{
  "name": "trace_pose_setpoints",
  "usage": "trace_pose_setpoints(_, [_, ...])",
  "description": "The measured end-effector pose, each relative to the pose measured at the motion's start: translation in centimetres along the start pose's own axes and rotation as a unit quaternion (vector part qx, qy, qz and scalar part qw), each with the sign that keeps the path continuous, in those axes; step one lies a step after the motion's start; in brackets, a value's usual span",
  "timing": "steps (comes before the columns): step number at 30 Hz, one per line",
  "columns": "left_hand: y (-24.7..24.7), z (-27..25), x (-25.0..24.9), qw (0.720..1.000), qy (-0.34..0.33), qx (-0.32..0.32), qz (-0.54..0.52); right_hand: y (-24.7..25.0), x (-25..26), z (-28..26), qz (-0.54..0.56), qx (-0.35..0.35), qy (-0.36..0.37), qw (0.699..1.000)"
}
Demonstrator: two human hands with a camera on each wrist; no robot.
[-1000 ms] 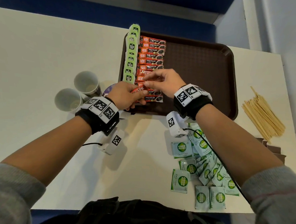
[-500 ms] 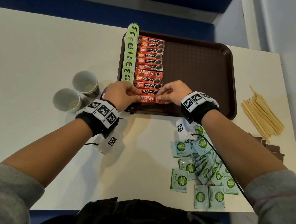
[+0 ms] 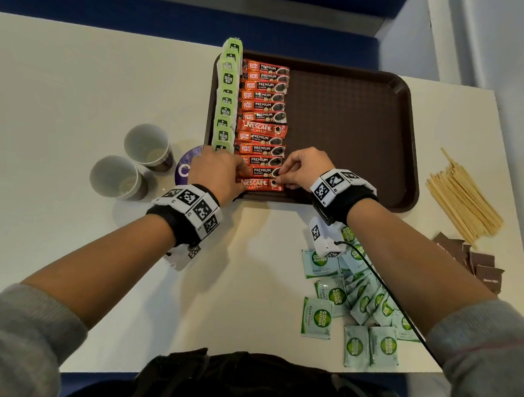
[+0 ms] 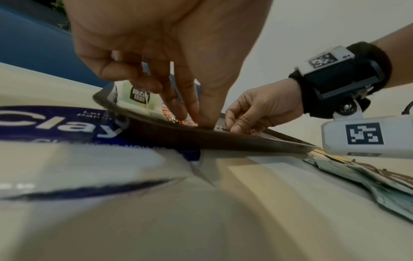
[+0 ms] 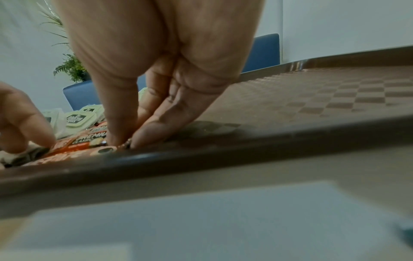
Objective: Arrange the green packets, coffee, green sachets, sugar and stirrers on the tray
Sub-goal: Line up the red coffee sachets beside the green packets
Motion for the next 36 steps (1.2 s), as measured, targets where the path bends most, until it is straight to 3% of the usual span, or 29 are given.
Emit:
trace_pose_setpoints(12, [-0.2,0.2,-0.3,0.999,-0.005,0.021,0.035,0.7,-0.8,-0.1,-0.006,-0.041,-0.058,0.997])
trace_pose_setpoints(18, [0.0,0.2,-0.1,0.999,-0.004,0.02,0.031,0.5,-0.6,-0.1,-0.016,-0.035,-0.048,0.998])
trace_pose_setpoints(25, [0.0,0.2,-0.2,0.999,-0.005,0.02,0.032,2.4,0.2,0.5,-0.02,-0.126,-0.021,0.992])
trace_pose_setpoints(36, [0.1,0.3,0.1,1.0,-0.001,0.016,0.015,2.3,1.4,0.9,-0.039,-0.121,-0.019,0.992])
Point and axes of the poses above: each hand's wrist, its own z-axis towards the middle knuckle, its own y-axis out of the back of the hand, x = y × z, the point moved 8 cm from there along z, towards the middle knuckle, and after that the axes turned 2 degrees about -x, right-handed, at the moved point
